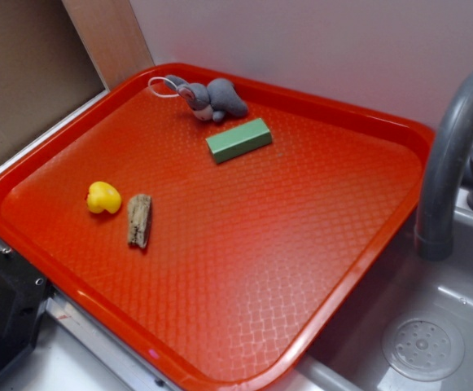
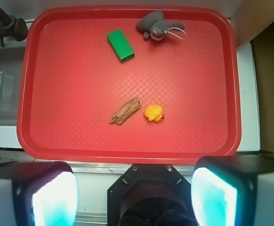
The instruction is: Grab the green block.
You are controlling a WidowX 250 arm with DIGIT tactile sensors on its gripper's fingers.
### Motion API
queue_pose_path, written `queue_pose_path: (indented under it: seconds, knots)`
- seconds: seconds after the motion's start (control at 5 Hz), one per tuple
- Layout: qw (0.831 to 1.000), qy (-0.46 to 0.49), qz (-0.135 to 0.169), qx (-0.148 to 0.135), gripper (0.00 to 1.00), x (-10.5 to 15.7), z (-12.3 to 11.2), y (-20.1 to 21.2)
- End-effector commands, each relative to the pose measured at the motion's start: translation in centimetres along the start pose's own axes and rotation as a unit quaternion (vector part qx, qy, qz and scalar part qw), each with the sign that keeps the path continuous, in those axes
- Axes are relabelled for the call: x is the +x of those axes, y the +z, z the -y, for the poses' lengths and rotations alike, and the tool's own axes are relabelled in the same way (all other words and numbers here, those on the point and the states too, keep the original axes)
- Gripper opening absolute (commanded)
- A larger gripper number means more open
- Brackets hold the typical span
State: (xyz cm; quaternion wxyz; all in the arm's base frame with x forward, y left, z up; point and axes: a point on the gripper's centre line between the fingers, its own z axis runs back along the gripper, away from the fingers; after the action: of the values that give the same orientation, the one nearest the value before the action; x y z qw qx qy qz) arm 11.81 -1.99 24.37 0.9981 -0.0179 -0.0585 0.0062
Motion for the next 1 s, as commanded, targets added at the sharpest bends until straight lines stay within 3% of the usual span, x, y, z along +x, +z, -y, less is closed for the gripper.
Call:
queue_pose_path:
  seconds: [0.0,0.2,0.8]
  knots:
    - [1.0,0.0,0.0,0.0,1.0,0.0,0.0,0.0]
    - [1.0,-0.01,-0.016,-0.018,1.0,2.8,0.1,-2.3]
    - [0.999,-0.045,0.012,0.0,1.0,11.6,0.9,-10.3]
